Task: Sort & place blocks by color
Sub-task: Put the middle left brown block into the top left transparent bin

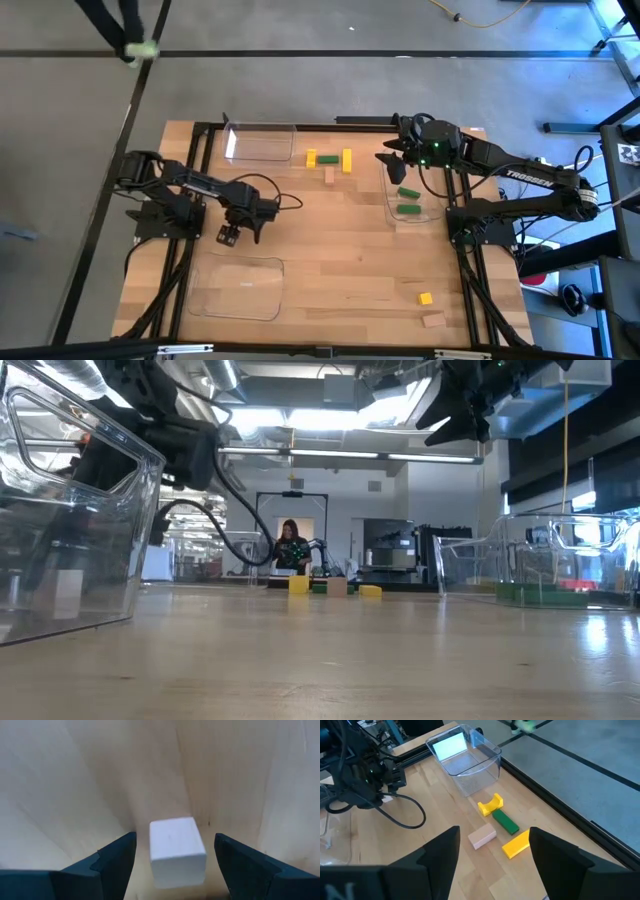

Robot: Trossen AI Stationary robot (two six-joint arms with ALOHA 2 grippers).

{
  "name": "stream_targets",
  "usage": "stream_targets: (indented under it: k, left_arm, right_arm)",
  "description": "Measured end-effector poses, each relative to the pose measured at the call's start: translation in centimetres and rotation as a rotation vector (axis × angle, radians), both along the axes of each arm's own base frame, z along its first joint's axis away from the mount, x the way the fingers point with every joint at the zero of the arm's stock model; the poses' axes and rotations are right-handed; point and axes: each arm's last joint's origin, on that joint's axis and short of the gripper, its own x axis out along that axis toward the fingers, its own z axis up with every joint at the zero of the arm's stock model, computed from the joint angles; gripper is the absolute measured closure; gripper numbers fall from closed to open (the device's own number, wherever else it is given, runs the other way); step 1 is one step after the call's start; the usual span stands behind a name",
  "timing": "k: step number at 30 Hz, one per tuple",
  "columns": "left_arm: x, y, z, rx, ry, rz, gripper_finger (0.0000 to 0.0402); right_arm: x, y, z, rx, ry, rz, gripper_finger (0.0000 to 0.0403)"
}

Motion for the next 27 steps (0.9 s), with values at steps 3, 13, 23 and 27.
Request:
stream_targets:
  k: [3,13,23,27]
  left_arm:
    - [0.1,0.0,-0.1,0.007,-0.007,0.002,0.0149]
    - [0.1,0.1,0.5,0.019,-0.045,0.007,0.0282]
    - [0.1,1.5,7.8,-0.094,-0.282,0.151,0.0282]
    - [0.1,2.5,11.4,-0.09,-0.508,0.244,0.0282]
  right_arm:
    - [0.0,0.0,0.0,0.0,0.0,0.0,0.0162]
    - [0.0,0.0,0.0,-0.001,0.0,-0.002,0.0162]
    - [0.1,0.0,0.2,0.025,-0.041,-0.005,0.0162]
    - [0.2,0.0,0.3,0.048,-0.063,0.006,0.0162]
